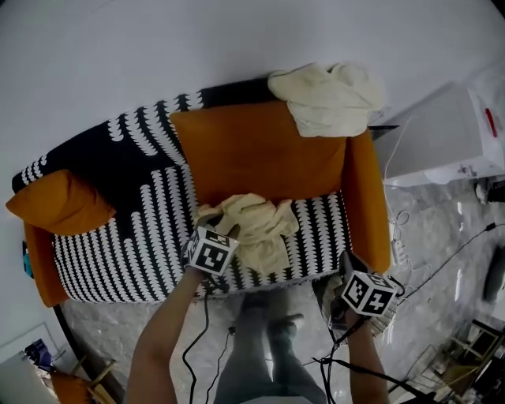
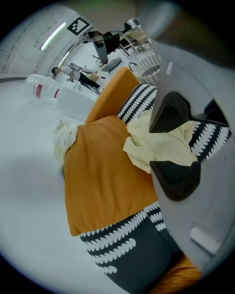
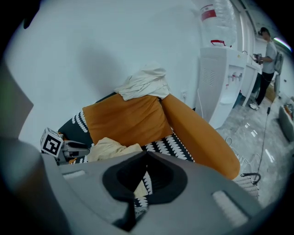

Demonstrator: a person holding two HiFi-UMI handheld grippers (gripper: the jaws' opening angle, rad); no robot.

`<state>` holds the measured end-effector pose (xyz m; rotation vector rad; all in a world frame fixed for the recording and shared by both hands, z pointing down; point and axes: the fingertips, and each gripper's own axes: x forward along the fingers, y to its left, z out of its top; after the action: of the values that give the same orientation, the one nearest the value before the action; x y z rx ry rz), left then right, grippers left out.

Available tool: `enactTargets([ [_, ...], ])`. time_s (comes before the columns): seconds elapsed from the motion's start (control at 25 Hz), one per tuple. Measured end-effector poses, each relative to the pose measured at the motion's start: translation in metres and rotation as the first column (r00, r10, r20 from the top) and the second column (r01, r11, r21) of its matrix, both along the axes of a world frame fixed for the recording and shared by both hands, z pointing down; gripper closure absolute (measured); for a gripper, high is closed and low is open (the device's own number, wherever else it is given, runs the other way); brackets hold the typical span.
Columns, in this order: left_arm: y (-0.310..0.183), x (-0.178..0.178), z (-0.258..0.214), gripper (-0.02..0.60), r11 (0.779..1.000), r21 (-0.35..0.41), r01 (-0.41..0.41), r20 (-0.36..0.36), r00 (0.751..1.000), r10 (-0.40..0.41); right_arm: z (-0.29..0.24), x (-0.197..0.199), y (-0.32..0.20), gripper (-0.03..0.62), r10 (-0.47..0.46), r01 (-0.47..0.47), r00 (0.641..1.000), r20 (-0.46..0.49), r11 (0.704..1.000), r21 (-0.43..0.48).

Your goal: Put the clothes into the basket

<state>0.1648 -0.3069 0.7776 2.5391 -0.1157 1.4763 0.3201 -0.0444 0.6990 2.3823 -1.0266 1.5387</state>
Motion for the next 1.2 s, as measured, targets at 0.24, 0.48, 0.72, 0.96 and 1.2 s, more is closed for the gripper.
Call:
enactTargets([
  [0.24,-0.001,0.019,0.031,0.38,0.994,0.017,-0.105,0.062,0.993,0.104,0.019,-0.002,-0.006,0.591,0.007,-0.007,0.999,0.032,1.0,-0.005],
  [0.48,-0.005,0.026,0.058,0.377,0.991,-0.001,-0.13,0.102,0.986,0.13,0.041,-0.01,0.0,0.591,0.01,-0.009,0.998,0.069,1.0,-0.017],
  [0.72,-0.003,0.032,0.083,0.379,0.991,-0.002,-0.133,0.109,0.985,0.132,0.052,-0.016,0.011,0.591,0.04,-0.039,0.995,0.086,0.999,-0.021],
  [0.96,-0.009,0.042,0.098,0.437,0.992,0.032,-0.119,0.105,0.988,0.115,0.062,-0.013,0.025,0.591,0.056,-0.054,0.995,0.082,0.998,-0.03],
  [1.2,-0.005,0.038,0.103,0.493,0.994,0.051,-0.098,0.104,0.99,0.092,0.062,-0.021,0.032,0.591,0.068,-0.066,0.994,0.088,0.997,-0.026],
])
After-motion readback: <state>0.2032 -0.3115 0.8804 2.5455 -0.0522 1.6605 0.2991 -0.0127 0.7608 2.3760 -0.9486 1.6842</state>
